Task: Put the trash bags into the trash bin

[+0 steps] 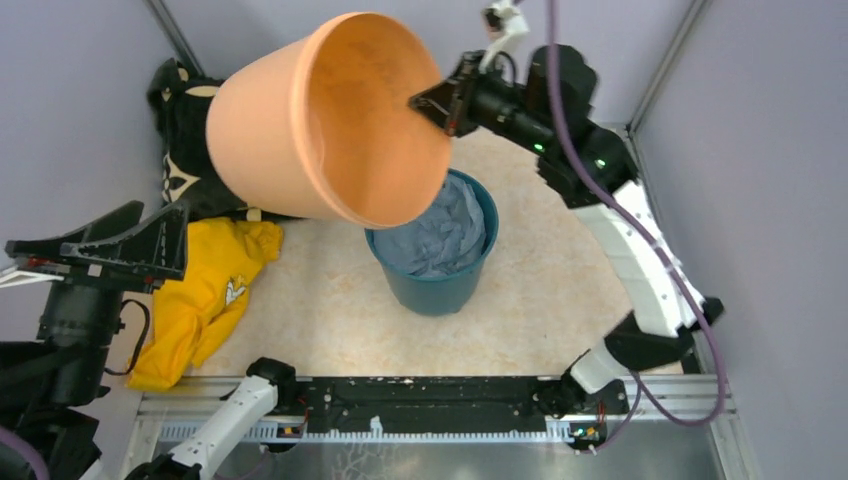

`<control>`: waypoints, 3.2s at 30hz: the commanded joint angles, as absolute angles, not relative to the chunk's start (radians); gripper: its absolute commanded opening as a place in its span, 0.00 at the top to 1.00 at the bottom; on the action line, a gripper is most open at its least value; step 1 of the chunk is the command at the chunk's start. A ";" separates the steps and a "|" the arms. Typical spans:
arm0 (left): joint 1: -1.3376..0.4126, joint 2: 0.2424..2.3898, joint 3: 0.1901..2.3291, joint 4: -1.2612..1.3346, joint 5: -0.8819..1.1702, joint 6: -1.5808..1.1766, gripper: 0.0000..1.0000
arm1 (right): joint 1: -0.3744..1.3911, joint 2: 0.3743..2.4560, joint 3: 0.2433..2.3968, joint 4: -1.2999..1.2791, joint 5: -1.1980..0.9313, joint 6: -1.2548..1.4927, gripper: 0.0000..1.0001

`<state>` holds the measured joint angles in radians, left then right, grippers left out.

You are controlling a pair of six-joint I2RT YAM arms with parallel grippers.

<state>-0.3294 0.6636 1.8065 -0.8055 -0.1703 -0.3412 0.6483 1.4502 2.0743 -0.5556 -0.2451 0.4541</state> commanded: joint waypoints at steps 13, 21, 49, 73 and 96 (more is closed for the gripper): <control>-0.327 0.750 1.933 -1.086 -0.297 -0.290 0.01 | 0.986 2.002 2.516 -0.810 0.192 0.267 1.00; -0.327 0.749 1.855 -1.045 -0.271 -0.284 0.01 | 1.069 2.056 2.449 -0.800 0.228 0.162 1.00; -0.327 0.779 1.671 -0.924 -0.210 -0.261 0.01 | 1.078 2.042 2.404 -0.823 0.220 0.118 0.35; -0.327 0.945 1.464 -0.813 -0.060 -0.211 0.01 | 0.837 1.359 1.559 -0.657 0.500 0.362 0.34; -0.327 1.032 1.464 -0.680 0.382 -0.253 0.01 | 0.821 1.316 1.466 -0.519 0.430 0.372 0.32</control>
<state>-0.3294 0.9703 1.4128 -0.7647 0.1452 -0.2352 0.8276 1.4761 1.4899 -0.6220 0.4583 0.3584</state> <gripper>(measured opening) 0.989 0.655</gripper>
